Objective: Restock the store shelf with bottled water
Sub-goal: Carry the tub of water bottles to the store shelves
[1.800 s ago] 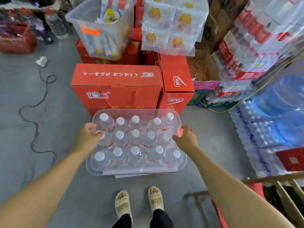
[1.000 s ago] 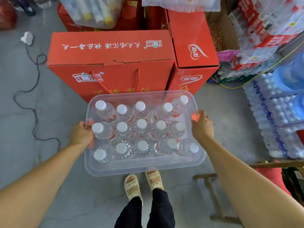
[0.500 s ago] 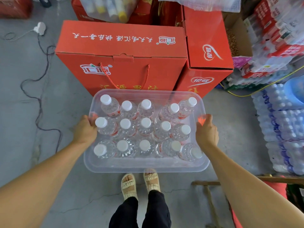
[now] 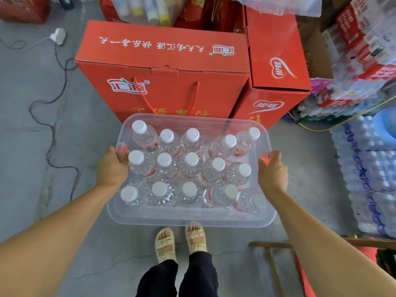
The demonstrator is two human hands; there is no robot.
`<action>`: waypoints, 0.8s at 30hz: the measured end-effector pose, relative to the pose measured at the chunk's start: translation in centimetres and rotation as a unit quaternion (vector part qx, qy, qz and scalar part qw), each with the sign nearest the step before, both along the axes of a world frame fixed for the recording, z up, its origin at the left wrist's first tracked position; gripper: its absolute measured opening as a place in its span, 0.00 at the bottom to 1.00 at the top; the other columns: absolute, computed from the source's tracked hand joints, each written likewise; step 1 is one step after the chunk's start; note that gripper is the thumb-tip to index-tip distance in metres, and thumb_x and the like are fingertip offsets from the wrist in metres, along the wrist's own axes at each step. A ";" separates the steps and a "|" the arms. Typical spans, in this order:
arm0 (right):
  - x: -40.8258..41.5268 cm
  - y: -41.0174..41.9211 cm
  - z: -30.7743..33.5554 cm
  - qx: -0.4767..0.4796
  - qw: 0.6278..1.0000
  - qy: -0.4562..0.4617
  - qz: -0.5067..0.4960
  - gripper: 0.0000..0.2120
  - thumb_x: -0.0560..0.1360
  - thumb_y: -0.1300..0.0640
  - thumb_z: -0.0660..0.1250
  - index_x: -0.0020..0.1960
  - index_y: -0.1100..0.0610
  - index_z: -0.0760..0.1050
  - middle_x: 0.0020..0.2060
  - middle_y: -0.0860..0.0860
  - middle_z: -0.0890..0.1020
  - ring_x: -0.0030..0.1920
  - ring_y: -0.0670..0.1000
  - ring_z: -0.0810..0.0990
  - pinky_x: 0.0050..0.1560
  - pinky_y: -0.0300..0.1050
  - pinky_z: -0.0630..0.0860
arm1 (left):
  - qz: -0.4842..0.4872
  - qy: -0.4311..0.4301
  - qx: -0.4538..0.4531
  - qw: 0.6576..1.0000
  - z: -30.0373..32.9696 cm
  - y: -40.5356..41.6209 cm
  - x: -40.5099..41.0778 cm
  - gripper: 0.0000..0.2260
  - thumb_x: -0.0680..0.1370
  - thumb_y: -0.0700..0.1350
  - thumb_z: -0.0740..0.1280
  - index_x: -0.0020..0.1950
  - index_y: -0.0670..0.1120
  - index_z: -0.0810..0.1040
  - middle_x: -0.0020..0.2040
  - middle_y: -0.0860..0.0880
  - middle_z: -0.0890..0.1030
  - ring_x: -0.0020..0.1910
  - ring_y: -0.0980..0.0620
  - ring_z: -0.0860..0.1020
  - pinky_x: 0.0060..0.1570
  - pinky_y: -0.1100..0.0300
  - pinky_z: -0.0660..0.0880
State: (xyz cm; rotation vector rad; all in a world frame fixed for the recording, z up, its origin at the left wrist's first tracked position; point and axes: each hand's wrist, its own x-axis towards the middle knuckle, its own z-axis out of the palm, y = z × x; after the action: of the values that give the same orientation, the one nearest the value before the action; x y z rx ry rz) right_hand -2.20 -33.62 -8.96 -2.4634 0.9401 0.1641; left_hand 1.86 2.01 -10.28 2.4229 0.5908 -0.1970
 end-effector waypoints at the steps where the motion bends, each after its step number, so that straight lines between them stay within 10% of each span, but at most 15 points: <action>1: 0.0 0.0 0.0 0.001 1.000 0.006 -0.008 0.09 0.80 0.55 0.57 0.55 0.60 0.65 0.41 0.56 0.74 0.40 0.59 0.74 0.40 0.53 0.73 | 0.000 -0.002 0.002 1.000 -0.1 0.0 0.0 0.18 0.81 0.51 0.58 0.52 0.34 0.72 0.50 0.33 0.78 0.50 0.34 0.75 0.48 0.46 0.71; 24: -0.9 0.4 1.1 0.018 1.000 -0.006 -0.009 0.11 0.78 0.54 0.55 0.49 0.62 0.69 0.40 0.60 0.77 0.39 0.62 0.75 0.40 0.52 0.74 | 0.019 -0.008 0.014 1.000 0.7 1.4 -2.1 0.23 0.81 0.56 0.53 0.45 0.37 0.73 0.48 0.34 0.79 0.48 0.35 0.76 0.50 0.46 0.73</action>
State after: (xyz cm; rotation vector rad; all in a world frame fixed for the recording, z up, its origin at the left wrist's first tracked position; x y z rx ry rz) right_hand -3.10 -33.21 -7.82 -2.4203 0.9463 0.1583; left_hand -0.27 3.41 -9.55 2.4359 0.6366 -0.1541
